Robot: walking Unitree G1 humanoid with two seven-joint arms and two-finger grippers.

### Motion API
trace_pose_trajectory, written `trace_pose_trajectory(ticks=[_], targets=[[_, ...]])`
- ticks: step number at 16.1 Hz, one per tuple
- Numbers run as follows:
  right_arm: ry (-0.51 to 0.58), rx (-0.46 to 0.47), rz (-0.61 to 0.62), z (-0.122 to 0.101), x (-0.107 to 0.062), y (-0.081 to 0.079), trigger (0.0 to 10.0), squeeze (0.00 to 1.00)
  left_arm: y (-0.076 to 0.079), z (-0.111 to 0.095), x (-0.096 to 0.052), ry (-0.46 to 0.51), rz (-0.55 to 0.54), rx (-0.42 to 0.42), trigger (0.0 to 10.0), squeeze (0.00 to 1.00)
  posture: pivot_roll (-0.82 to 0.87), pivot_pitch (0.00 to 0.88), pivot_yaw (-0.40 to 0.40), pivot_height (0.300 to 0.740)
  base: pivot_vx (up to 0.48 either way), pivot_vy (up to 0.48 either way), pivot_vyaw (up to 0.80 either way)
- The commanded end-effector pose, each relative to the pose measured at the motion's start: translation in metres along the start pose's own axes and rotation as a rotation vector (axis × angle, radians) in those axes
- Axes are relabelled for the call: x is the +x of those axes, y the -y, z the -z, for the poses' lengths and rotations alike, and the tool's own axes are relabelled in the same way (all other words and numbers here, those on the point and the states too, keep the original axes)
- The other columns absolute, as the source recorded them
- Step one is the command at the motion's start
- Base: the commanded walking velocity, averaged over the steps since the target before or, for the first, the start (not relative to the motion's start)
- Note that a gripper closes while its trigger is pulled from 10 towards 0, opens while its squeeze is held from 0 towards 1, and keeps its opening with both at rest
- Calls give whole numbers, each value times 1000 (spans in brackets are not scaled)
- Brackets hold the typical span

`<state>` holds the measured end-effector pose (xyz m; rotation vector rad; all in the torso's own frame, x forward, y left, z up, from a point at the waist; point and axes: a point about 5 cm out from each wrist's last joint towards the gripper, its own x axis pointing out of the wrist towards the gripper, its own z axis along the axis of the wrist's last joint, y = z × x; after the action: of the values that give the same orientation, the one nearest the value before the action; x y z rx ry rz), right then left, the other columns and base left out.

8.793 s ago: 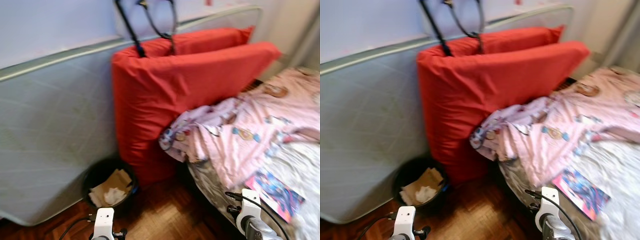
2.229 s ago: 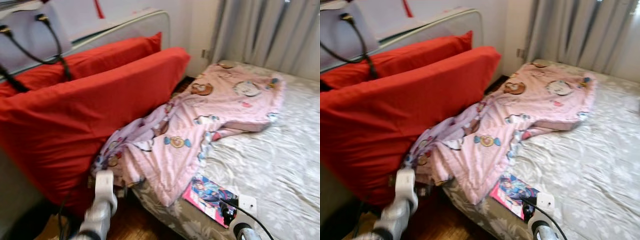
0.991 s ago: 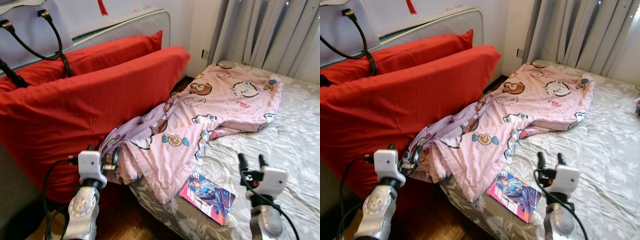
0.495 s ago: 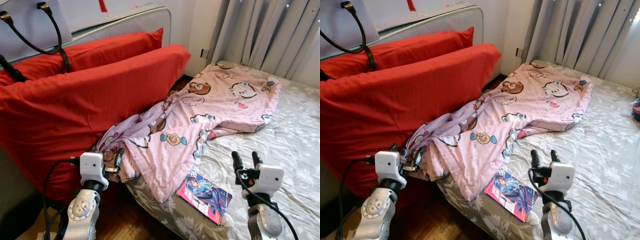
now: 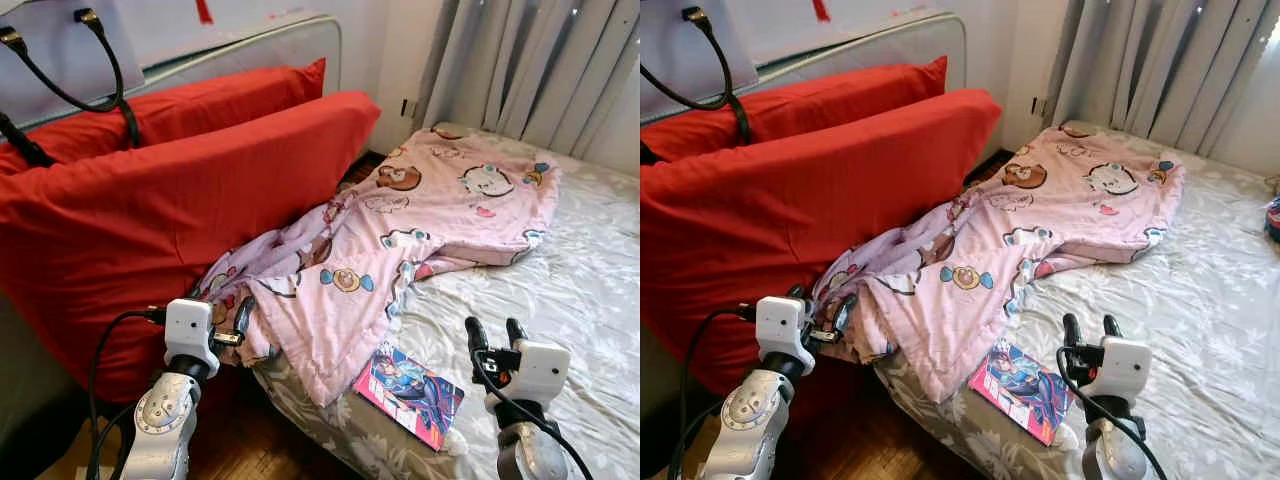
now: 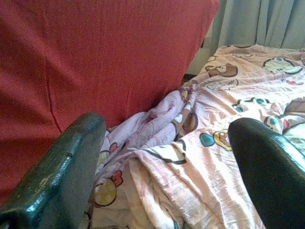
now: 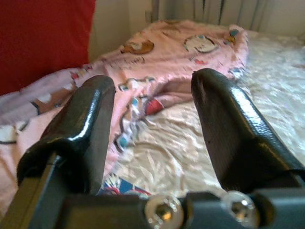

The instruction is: Clean up the room

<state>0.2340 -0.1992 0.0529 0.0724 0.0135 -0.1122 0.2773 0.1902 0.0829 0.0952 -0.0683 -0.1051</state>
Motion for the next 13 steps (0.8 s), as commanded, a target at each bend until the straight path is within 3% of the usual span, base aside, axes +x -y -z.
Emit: trace_pose_trajectory(ticks=[1, 4, 9, 13], targets=[[-11, -9, -2, -2, 0, -3, 10000, 0, -1, -4, 2, 5, -9, -4, 10000, 0, -22, 0, -29, 740, 0, 0, 0], [-47, -5, -7, 0, 2, -5, 10000, 0, 0, -1, -1, -11, -5, -9, 10000, 0, -20, 0, -38, 701, 0, 0, 0], [-6, -29, -46, -9, 10, -11, 10000, 0, 6, -2, 1, -13, 22, -23, 10000, 0, -24, 0, -35, 696, 0, 0, 0], [-37, -26, -27, -5, 10, -13, 10000, 0, 7, -2, 0, -20, 0, -40, 10000, 0, -22, 0, -26, 676, 0, 0, 0]])
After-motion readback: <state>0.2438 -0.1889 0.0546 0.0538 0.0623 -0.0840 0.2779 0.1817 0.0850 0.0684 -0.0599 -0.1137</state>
